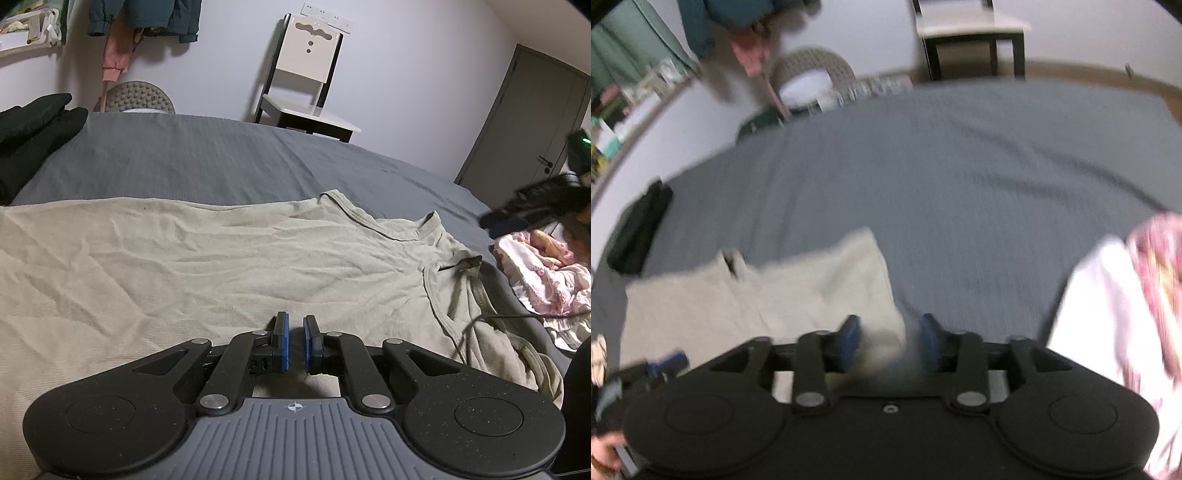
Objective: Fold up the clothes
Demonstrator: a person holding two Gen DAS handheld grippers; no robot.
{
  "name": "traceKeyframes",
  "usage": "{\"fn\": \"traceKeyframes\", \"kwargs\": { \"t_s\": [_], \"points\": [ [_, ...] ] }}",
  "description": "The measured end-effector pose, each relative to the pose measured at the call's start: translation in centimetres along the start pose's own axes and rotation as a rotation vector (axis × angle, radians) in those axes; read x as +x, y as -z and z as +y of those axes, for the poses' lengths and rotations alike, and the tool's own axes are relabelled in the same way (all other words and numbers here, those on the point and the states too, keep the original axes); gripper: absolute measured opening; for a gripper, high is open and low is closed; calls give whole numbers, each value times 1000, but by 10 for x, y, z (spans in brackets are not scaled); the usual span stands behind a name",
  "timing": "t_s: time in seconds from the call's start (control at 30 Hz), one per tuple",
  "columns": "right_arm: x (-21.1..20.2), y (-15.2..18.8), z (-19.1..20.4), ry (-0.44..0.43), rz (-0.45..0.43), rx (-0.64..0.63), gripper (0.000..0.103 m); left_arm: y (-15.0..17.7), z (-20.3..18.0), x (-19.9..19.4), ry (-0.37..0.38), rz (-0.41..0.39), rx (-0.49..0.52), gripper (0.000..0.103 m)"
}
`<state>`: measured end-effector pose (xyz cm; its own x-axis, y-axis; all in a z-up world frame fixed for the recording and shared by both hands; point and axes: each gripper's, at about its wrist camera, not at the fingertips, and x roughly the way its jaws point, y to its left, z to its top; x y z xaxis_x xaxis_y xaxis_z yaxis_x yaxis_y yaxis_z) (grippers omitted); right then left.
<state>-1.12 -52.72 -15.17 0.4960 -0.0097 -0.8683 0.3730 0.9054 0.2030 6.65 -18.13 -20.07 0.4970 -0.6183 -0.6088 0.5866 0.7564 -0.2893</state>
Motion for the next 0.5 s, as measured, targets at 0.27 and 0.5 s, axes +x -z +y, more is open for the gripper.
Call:
{"fn": "traceKeyframes", "kwargs": {
  "t_s": [0.27, 0.5],
  "points": [
    [30, -32, 2, -39, 65, -31, 38, 2, 1, -1, 7, -7, 1, 8],
    [35, -38, -2, -75, 31, -3, 4, 3, 1, -2, 10, -20, 5, 8]
  ]
}}
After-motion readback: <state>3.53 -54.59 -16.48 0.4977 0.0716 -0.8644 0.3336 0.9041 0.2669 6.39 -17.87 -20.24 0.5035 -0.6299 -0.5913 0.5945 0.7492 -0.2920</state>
